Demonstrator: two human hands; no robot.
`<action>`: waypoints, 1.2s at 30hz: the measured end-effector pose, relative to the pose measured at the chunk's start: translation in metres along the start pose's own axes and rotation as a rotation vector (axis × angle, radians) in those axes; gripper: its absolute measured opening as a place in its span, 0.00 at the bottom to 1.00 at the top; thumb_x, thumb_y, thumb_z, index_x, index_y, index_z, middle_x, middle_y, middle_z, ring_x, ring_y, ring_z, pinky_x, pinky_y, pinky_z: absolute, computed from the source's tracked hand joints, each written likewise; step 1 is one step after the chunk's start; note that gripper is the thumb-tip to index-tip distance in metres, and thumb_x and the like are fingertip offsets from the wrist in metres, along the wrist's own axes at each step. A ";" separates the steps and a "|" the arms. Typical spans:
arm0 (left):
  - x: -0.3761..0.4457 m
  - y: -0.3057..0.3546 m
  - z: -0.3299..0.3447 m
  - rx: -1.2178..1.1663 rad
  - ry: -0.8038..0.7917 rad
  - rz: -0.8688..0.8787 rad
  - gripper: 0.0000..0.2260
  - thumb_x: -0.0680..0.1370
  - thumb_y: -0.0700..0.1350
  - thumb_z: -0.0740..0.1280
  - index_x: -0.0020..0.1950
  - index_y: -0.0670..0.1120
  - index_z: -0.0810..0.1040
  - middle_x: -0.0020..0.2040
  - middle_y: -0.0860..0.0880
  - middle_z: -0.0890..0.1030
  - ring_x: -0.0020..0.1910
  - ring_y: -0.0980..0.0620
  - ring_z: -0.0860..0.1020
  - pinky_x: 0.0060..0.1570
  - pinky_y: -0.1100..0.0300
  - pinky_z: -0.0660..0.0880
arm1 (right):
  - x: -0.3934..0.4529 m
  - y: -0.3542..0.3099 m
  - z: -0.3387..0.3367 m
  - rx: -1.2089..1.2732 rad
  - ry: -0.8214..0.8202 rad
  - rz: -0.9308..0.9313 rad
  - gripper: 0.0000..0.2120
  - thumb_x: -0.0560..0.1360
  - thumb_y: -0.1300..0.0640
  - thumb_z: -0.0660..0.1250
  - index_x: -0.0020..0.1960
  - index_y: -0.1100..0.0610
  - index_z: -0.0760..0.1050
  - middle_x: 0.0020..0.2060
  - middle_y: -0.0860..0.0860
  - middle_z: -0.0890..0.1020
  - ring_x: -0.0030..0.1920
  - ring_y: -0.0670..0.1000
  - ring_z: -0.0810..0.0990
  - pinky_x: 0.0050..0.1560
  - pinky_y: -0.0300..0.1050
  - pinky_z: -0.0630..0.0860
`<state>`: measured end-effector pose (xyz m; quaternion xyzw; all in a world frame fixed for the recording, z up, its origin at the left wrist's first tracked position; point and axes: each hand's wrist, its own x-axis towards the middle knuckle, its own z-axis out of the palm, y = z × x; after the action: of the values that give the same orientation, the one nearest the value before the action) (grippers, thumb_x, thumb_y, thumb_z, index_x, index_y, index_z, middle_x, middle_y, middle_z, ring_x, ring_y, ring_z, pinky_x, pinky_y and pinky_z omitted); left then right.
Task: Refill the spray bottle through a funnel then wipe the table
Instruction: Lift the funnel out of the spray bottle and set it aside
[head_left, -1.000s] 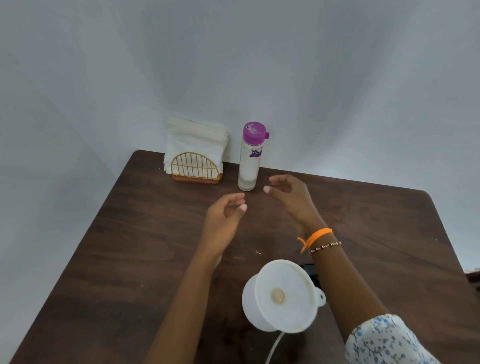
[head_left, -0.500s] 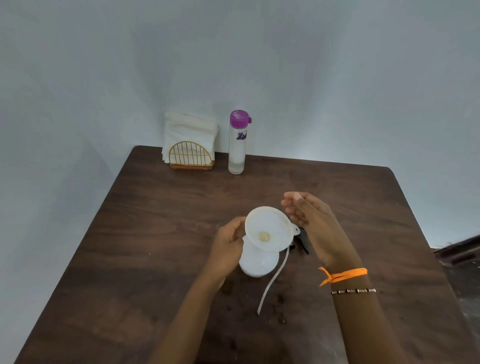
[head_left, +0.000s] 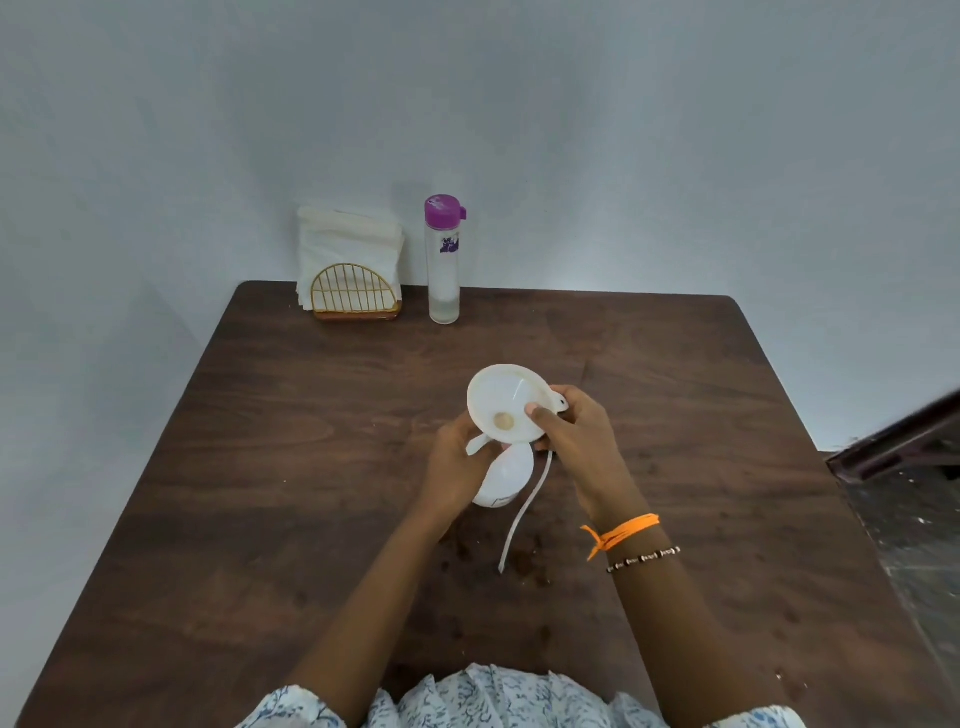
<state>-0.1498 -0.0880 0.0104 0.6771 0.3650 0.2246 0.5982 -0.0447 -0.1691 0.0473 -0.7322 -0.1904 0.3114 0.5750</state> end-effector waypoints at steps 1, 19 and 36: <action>0.000 -0.001 0.001 0.009 0.009 0.011 0.13 0.74 0.39 0.69 0.58 0.43 0.79 0.56 0.47 0.82 0.56 0.48 0.79 0.55 0.46 0.77 | 0.000 0.000 0.001 -0.001 0.021 -0.010 0.08 0.75 0.61 0.65 0.54 0.59 0.75 0.50 0.55 0.80 0.50 0.54 0.79 0.38 0.41 0.78; 0.006 -0.015 -0.001 0.017 -0.019 0.060 0.12 0.75 0.39 0.68 0.56 0.49 0.78 0.55 0.51 0.81 0.57 0.49 0.77 0.61 0.45 0.73 | -0.003 -0.010 -0.025 0.417 0.024 0.081 0.07 0.76 0.67 0.60 0.47 0.61 0.76 0.43 0.54 0.79 0.38 0.48 0.75 0.32 0.35 0.73; 0.006 -0.013 -0.002 0.033 -0.026 0.084 0.11 0.75 0.38 0.67 0.53 0.54 0.78 0.53 0.55 0.80 0.56 0.52 0.76 0.59 0.50 0.73 | 0.001 0.001 -0.030 0.376 -0.005 0.090 0.08 0.77 0.67 0.59 0.47 0.60 0.76 0.40 0.54 0.80 0.32 0.44 0.76 0.31 0.33 0.74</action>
<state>-0.1504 -0.0823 -0.0028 0.7046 0.3320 0.2346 0.5816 -0.0238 -0.1900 0.0505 -0.6187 -0.0973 0.3689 0.6868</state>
